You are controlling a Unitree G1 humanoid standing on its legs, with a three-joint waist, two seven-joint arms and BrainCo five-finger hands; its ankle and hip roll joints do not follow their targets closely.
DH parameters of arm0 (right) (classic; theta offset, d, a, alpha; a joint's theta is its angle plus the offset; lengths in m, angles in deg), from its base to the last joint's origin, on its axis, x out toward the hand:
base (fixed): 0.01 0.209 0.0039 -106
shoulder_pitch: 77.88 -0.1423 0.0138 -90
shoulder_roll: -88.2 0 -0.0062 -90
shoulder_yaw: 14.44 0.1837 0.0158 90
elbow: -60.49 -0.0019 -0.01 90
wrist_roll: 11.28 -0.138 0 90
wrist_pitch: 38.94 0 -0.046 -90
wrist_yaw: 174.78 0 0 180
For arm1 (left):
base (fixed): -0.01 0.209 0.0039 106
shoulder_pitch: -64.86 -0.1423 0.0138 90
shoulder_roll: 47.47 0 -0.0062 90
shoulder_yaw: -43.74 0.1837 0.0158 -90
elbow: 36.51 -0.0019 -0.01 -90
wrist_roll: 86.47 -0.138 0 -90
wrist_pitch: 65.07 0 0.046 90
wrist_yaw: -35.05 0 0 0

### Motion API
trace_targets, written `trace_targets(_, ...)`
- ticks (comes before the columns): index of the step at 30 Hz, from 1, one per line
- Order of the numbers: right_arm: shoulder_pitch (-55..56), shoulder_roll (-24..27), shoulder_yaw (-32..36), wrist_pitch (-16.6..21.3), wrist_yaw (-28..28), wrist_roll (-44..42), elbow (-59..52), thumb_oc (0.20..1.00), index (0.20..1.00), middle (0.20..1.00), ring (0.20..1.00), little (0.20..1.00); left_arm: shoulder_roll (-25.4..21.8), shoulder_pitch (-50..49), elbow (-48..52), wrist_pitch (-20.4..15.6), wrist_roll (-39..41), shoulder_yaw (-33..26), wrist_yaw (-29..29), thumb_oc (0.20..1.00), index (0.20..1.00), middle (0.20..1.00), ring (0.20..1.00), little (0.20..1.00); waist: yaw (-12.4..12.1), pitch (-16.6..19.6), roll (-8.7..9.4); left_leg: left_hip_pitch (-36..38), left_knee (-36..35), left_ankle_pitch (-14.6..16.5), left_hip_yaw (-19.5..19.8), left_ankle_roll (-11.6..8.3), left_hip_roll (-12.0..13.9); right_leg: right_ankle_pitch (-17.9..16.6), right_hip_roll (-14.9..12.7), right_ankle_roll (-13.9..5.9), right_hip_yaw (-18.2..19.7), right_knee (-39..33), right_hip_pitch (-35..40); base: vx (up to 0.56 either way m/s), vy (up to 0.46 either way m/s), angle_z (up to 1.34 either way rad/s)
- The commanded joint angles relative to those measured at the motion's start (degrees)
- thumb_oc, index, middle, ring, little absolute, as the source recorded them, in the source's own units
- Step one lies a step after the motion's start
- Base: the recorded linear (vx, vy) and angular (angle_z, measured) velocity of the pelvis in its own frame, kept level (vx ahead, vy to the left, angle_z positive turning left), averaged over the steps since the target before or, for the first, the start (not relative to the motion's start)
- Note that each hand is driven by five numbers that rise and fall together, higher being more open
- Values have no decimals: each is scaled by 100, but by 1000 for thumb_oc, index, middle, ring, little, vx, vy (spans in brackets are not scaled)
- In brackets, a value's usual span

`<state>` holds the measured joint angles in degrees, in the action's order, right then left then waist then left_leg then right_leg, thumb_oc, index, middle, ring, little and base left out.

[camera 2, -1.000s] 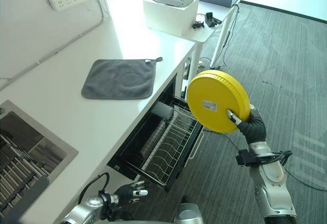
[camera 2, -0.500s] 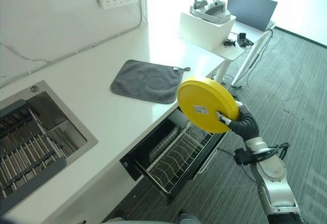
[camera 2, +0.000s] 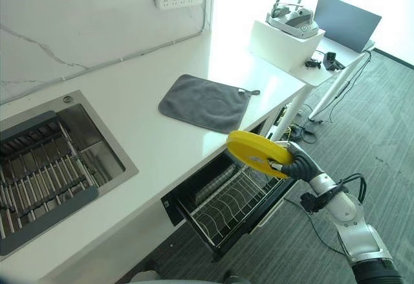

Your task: Place the dishes in the dishwasher.

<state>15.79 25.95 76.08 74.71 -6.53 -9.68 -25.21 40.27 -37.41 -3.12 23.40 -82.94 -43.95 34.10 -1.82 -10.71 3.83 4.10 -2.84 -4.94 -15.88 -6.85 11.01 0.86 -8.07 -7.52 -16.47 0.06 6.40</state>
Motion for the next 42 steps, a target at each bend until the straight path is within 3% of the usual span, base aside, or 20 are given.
trace_targets(1, -438, 287, 122, 733, 385, 105, -257, 200, 200, 200, 200, 200, -131, 463, -214, -252, -127, 129, -241, 1000, 1000, 1000, 1000, 1000, -76, -161, -131, -296, 218, 271, 529, 99, 205, 755, -246, 37, -226, 1033, -177, 3, -42, 12)
trace_targets(11, -394, 505, -182, 1310, 594, 814, 340, 200, 200, 200, 200, 200, -331, 726, 165, -460, -494, 735, -360, 1000, 1000, 1000, 1000, 1000, -71, -273, -112, -460, 347, 296, 605, 152, 178, 806, -250, 24, -196, 1199, -248, -13, -37, 5)
trace_targets(15, -637, 748, -829, 1666, 710, 1274, 527, 200, 200, 200, 200, 200, -600, 1064, 487, -496, -644, 1083, -511, 1000, 1000, 1000, 1000, 1000, -147, -478, -80, -662, 552, 332, 757, 208, 126, 786, -254, 17, -162, 1320, -366, -77, -87, 6)
trace_targets(20, -1151, 854, -1518, 1682, 936, 1990, 579, 200, 200, 200, 200, 200, -792, 1312, 815, -419, -786, 1451, -596, 1000, 1000, 1000, 1000, 1000, -252, -635, -16, -826, 860, 457, 879, 268, 54, 754, -262, 1, -138, 1389, -432, -58, -92, 4)
trace_targets(25, -1653, 987, -2230, 1564, 1304, 2299, 860, 200, 200, 200, 200, 200, -1019, 1420, 1066, -433, -1011, 1871, -689, 1000, 1000, 1000, 1000, 1000, -379, -786, 26, -955, 1252, 602, 961, 291, 60, 756, -258, -1, -123, 1523, -441, 18, -83, 0)
trace_targets(33, -2488, 890, -2873, 1195, 2346, 2993, 1417, 200, 200, 200, 200, 200, -1378, 1746, 1502, -390, -1093, 2323, -701, 1000, 1000, 1000, 1000, 1000, -565, -1130, -9, -1317, 1737, 764, 1143, 349, 38, 877, -272, 31, -114, 2010, -715, -43, -56, 11)
trace_targets(38, -3178, 684, -3193, 642, 2669, 2994, 2124, 200, 200, 200, 200, 200, -1505, 2048, 1662, -309, -979, 2559, -693, 1000, 1000, 1000, 1000, 1000, -683, -1414, -127, -1703, 2204, 860, 1324, 398, 23, 1040, -314, 135, -88, 2638, -1062, -21, -35, 12)
trace_targets(42, -3845, 603, -3453, 478, 2870, 2894, 2911, 200, 200, 200, 200, 200, -1583, 2306, 1723, -312, -843, 2753, -651, 1000, 1000, 1000, 1000, 1000, -783, -1635, -274, -1965, 2316, 826, 1445, 411, -50, 1099, -353, 183, -107, 2935, -1374, -85, -5, 10)
